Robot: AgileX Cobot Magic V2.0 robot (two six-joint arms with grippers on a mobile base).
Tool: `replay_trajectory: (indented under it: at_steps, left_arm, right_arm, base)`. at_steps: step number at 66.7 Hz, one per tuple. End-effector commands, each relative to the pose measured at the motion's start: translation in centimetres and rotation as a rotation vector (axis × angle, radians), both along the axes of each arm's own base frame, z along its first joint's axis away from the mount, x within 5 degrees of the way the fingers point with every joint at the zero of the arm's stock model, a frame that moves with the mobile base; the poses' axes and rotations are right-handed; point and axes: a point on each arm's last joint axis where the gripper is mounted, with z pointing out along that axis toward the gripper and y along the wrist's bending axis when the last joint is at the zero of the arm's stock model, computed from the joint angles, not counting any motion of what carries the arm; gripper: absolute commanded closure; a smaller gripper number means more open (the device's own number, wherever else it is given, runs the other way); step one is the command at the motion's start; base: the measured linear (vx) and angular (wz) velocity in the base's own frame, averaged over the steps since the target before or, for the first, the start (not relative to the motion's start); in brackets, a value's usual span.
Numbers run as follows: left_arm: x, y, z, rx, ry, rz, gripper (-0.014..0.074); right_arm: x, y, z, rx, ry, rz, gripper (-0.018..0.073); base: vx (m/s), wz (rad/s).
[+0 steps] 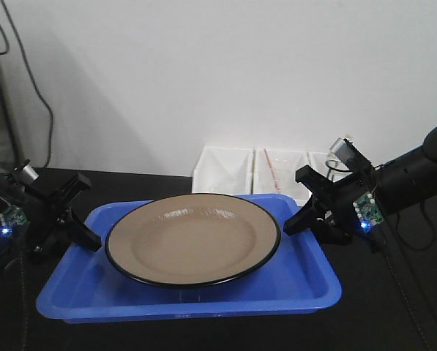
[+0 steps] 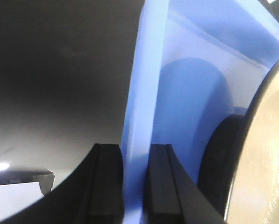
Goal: Place disk in tray to left cabinet
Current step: 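Hold the tray level with both grippers while the base turns away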
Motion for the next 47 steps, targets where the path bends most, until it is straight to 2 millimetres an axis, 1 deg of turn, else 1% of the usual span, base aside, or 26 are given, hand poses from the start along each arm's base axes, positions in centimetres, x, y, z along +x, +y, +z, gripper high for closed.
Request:
replay_trajectory:
  at_steps: [1,47]
  left_arm:
    - [-1.57,-2.35,4.32,-0.225,-0.058,-0.036,0.0597]
    - [-1.59,-2.35,4.3,-0.224,-0.056,-0.038,0.0597]
  right_arm:
    - [-2.29,2.46,5.12,0.237,-0.052,0.082,0.0564]
    - [-2.29,2.46,5.12,0.237,-0.052,0.082,0.0564]
  base:
    - [-0.16,0.52]
    - [-0.12,0.62]
